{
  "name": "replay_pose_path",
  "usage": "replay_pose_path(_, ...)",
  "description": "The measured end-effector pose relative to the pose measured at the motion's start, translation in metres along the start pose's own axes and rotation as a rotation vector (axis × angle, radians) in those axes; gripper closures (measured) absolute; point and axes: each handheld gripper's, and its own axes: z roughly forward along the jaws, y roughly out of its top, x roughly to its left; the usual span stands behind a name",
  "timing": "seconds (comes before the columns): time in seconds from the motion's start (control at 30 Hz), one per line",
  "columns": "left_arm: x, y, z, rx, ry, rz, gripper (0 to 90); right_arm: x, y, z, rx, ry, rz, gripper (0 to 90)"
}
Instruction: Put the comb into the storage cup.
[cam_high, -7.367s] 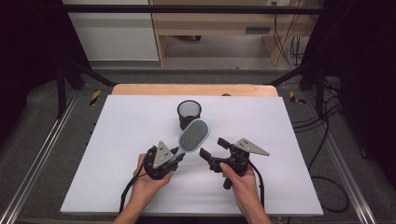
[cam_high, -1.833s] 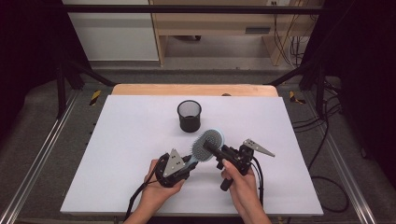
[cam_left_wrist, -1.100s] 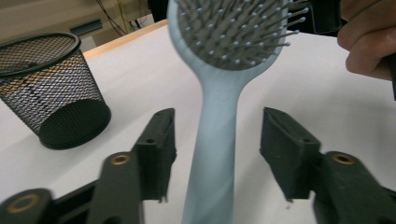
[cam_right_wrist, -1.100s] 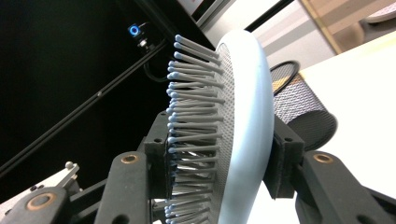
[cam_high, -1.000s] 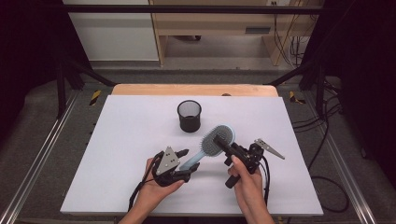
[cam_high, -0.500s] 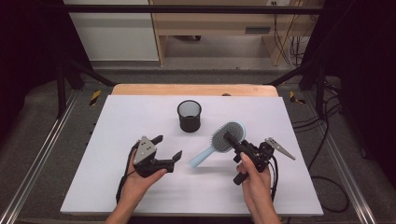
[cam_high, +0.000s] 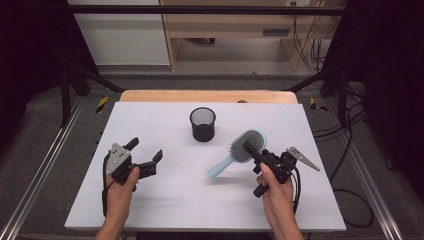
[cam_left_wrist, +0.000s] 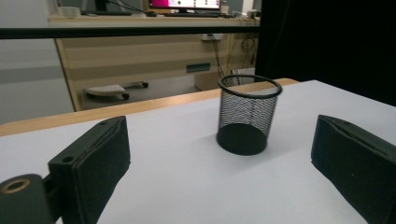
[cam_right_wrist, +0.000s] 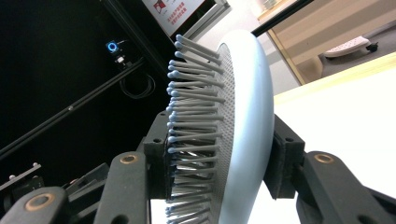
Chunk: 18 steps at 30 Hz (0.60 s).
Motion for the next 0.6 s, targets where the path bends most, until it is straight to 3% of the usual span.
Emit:
replay_pose_path(0.37, 0.021, -0.007, 0.000, 0.018, 0.015, -0.037, 3.8, 0.003, 0.011, 0.006, -0.002, -0.016, -0.025, 52.7)
replay_pose_path(0.47, 0.026, -0.008, -0.001, 0.014, 0.019, -0.061, 3.8, 0.005, 0.019, 0.013, -0.005, -0.016, -0.036, 52.7)
replay_pose_path(0.6, 0.027, -0.009, -0.001, 0.022, 0.019, -0.065, 3.7, 0.008, 0.032, 0.020, -0.008, -0.024, -0.058, 52.7)
